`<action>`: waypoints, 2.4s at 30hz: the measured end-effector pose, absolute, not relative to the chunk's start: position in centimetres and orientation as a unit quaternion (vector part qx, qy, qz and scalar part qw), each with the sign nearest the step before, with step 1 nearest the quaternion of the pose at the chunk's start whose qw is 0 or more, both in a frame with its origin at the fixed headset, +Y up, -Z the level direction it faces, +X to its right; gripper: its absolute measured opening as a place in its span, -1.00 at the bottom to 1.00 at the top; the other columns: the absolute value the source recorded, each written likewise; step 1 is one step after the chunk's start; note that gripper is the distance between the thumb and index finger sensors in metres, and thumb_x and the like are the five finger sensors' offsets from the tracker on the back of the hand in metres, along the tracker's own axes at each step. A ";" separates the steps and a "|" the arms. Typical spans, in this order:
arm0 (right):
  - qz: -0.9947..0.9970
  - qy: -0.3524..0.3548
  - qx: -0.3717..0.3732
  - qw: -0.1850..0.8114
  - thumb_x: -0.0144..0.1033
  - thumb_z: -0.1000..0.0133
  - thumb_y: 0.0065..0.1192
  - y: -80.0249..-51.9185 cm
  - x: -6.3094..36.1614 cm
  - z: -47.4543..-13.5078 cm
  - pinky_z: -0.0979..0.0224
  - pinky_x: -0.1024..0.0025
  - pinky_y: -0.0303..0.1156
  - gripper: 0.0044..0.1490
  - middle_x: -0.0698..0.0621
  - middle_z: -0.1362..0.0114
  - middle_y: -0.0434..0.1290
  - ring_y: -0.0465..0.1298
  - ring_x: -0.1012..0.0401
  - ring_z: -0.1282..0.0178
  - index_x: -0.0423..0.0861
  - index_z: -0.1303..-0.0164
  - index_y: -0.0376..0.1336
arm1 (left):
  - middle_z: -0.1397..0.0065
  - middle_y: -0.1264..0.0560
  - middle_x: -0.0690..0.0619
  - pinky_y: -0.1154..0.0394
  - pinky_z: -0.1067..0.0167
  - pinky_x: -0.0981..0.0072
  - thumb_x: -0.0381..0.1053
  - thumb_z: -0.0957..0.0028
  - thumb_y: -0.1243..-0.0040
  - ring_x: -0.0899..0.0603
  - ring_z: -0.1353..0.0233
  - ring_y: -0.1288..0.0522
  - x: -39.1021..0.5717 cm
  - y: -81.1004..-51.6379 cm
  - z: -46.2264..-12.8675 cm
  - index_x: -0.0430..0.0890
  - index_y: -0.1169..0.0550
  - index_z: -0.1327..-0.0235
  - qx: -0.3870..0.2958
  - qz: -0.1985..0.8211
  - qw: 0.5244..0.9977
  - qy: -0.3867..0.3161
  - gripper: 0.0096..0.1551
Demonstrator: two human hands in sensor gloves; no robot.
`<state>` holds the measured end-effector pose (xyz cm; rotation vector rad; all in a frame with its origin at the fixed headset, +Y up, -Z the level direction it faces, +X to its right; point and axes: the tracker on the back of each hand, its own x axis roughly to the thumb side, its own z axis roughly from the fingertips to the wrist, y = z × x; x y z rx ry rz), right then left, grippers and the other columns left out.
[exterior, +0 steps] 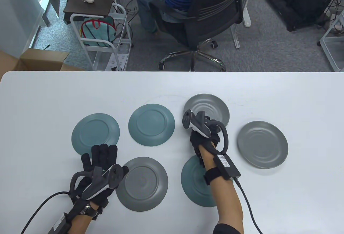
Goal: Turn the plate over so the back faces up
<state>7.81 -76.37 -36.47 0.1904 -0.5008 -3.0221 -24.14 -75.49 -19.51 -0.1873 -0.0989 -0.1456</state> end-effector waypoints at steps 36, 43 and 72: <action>-0.885 0.010 0.141 -0.444 -0.29 -0.11 0.32 -68.4 16.3 -34.5 -0.12 0.17 0.56 -0.33 -0.17 -0.30 0.55 0.63 -0.04 -0.16 -0.20 -0.42 0.23 | -0.76 0.07 -0.24 0.04 -0.53 -0.45 0.51 -0.19 0.38 -0.44 -0.77 0.02 -24.3 -75.2 -19.5 -0.10 0.11 -0.78 -0.091 -0.071 0.992 -0.046 0.06; -0.865 0.017 0.189 -0.464 -0.26 -0.03 0.44 -69.8 17.8 -34.5 -0.04 0.25 0.57 -0.22 -0.08 -0.18 0.59 0.66 0.04 -0.02 -0.21 -0.43 0.21 | -0.76 0.07 -0.24 0.03 -0.53 -0.45 0.51 -0.18 0.38 -0.45 -0.77 0.02 -24.2 -75.2 -19.4 -0.09 0.11 -0.78 -0.088 -0.069 0.993 -0.049 0.05; -0.840 -0.088 0.385 -0.373 -0.03 -0.04 0.31 -76.3 19.9 -34.4 0.06 0.27 0.63 0.02 -0.30 -0.11 0.57 0.69 -0.05 0.11 -0.50 -0.44 0.12 | -0.76 0.07 -0.24 0.02 -0.53 -0.44 0.50 -0.19 0.38 -0.44 -0.77 0.02 -24.0 -75.7 -19.5 -0.10 0.12 -0.77 -0.091 -0.069 0.992 -0.057 0.05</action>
